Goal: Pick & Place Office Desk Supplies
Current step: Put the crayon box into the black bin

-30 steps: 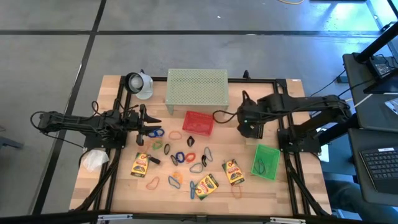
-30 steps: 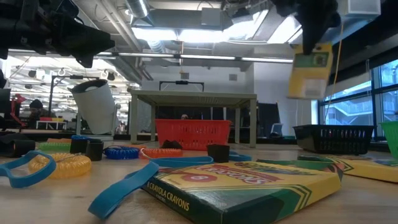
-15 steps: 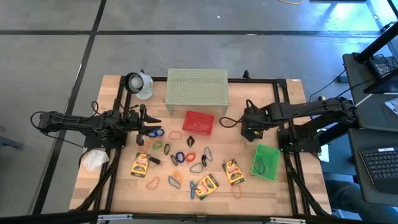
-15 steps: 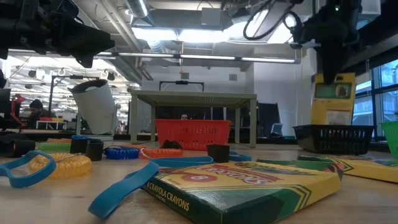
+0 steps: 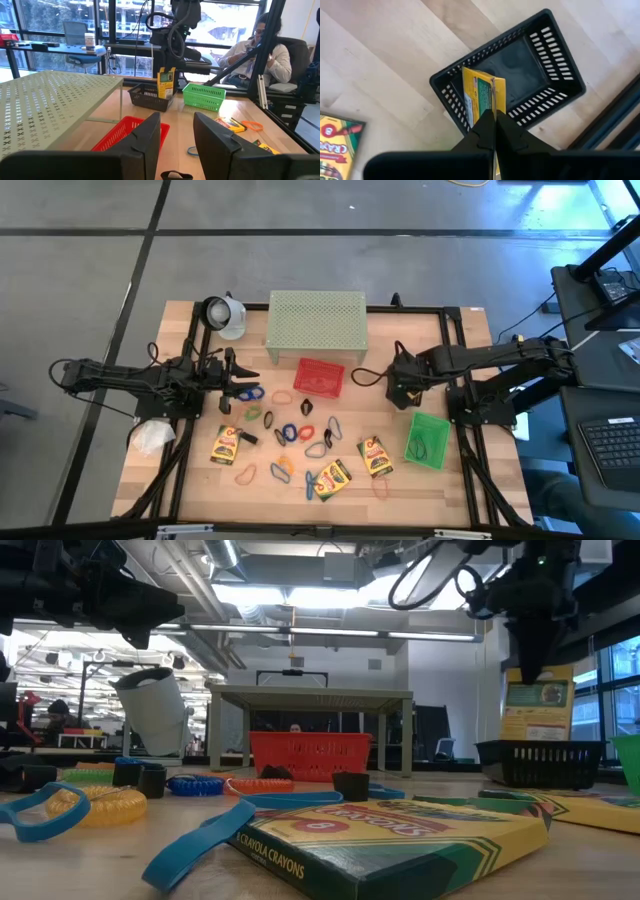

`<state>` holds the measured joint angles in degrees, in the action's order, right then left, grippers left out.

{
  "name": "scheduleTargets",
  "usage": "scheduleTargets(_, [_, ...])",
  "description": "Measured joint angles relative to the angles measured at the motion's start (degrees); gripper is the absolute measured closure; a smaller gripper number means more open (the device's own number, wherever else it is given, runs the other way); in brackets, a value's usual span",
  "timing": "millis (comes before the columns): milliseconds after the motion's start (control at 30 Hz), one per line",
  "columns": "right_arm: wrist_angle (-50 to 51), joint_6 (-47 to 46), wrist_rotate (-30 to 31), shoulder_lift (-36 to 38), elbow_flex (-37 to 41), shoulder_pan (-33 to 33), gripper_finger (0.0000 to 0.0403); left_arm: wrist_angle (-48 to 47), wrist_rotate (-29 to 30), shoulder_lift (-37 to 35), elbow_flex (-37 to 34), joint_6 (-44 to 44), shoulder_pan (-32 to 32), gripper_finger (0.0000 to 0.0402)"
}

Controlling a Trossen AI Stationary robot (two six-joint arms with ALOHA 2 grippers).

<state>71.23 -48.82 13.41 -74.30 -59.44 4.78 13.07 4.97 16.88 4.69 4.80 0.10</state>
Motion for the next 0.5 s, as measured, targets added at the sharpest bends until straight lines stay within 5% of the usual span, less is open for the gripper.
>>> scheduleTargets(500, [-4.01, 2.64, -3.51, -0.15, 3.56, -2.61, 0.0403, 0.00, 0.02, 0.00, 0.00, 0.00, 0.00, 0.0290])
